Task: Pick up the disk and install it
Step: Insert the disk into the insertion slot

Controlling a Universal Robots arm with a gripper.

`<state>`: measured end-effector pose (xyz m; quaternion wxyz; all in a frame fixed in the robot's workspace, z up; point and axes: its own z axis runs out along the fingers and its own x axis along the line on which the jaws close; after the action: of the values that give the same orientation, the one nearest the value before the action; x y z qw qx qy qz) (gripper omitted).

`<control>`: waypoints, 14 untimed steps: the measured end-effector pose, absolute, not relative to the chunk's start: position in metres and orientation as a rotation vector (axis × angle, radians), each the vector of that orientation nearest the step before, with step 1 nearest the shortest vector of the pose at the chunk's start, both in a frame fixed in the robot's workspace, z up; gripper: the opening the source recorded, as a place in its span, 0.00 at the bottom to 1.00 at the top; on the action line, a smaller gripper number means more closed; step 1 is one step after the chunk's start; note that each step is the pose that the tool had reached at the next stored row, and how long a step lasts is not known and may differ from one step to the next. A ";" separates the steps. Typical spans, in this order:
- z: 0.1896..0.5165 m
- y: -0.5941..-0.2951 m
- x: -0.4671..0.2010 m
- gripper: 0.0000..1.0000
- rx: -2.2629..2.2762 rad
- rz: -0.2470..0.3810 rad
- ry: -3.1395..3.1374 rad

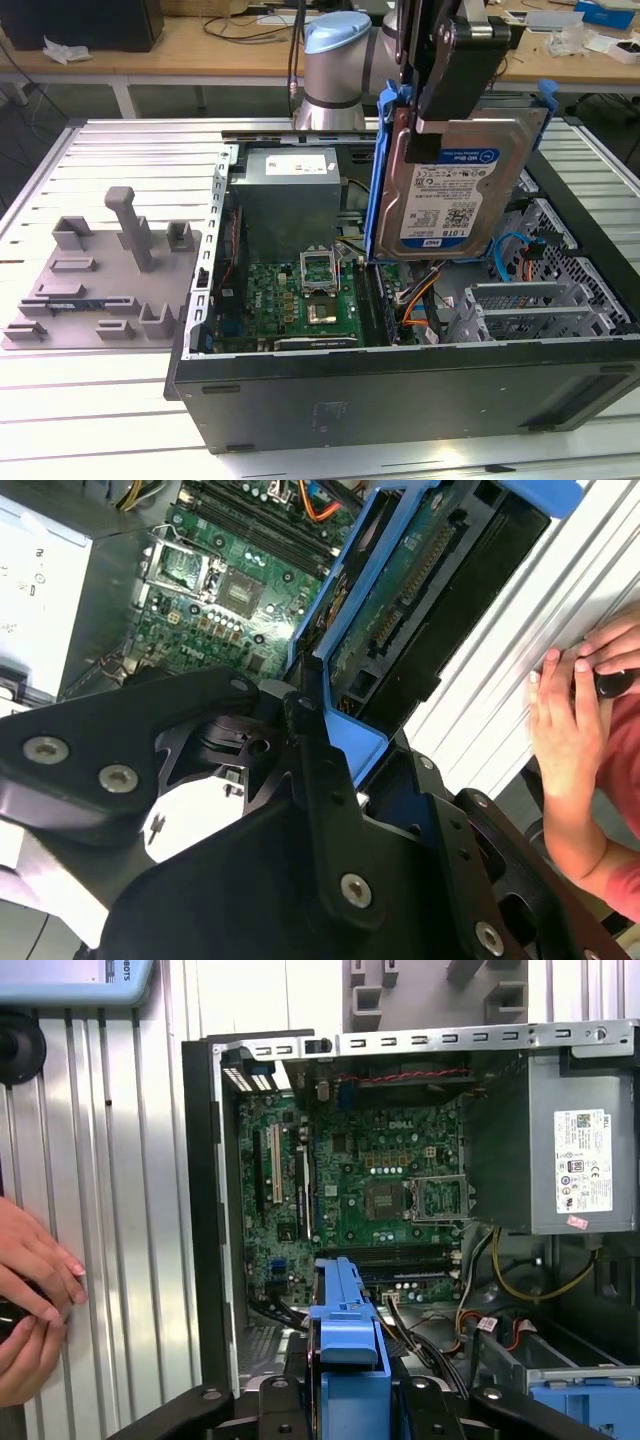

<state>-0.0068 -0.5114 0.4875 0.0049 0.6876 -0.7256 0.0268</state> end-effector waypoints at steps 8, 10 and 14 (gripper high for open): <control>0.488 -0.520 0.012 0.37 2.151 0.054 -2.264; 0.488 -0.520 0.016 0.37 2.157 0.044 -2.265; 0.487 -0.523 0.022 0.37 2.167 0.025 -2.264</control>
<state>0.0216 -0.5232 0.4874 0.0038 0.6915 -0.7223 0.0081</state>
